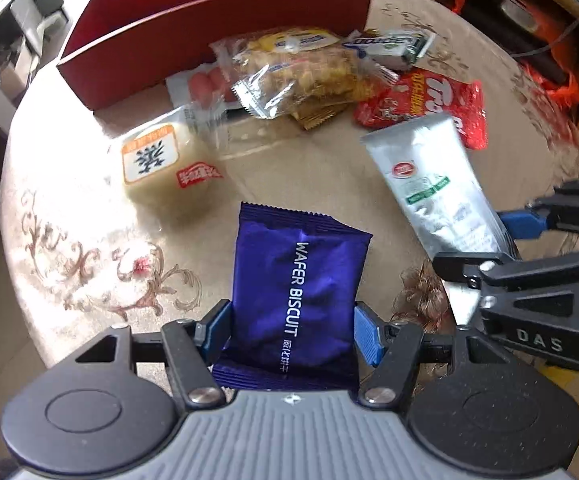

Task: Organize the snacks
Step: 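Hold the blue packet and silver pouch raised above the table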

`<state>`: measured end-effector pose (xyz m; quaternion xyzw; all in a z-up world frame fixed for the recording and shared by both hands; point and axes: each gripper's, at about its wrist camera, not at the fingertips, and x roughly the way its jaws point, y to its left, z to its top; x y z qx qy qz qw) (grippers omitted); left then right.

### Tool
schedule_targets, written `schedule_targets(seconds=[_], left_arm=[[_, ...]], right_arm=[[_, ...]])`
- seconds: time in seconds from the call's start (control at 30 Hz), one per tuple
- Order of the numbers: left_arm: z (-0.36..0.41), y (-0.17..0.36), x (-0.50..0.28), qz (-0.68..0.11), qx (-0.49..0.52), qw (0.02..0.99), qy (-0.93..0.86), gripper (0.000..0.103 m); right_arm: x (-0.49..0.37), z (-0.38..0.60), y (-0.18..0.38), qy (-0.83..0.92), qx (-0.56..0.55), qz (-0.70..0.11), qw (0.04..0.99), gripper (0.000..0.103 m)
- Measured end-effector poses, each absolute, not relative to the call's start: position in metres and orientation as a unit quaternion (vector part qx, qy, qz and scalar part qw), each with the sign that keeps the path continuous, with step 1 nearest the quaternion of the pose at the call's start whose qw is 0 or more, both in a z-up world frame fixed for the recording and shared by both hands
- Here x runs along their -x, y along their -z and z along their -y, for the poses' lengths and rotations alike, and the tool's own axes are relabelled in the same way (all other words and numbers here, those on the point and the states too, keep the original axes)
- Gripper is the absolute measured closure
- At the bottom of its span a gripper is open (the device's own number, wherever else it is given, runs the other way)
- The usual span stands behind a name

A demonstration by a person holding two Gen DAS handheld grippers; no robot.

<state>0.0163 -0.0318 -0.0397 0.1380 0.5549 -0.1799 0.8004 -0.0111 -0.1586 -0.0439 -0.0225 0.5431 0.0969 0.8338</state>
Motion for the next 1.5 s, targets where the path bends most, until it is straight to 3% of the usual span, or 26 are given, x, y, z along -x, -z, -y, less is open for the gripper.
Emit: schedule_targets(seconds=[0.3, 0.43, 0.93, 1.5], left_arm=[[0.027, 0.043, -0.021, -0.554, -0.141, 0.8, 0.182, 0.034], [0.025, 0.038, -0.02, -0.556, -0.134, 0.801, 0.177, 0.045], [0.012, 0.002, -0.026, -0.531, -0.054, 0.824, 0.191, 0.047], [0.028, 0.043, -0.035, -0.565, -0.117, 0.799, 0.168, 0.041]], right_arm=[[0.008, 0.158, 0.049, -0.096, 0.031, -0.547, 0.831, 0.054], [0.008, 0.155, 0.046, -0.092, 0.034, -0.546, 0.832, 0.058], [0.01, 0.164, 0.011, -0.088, -0.004, -0.493, 0.866, 0.06], [0.007, 0.165, 0.014, -0.088, -0.013, -0.504, 0.859, 0.06]])
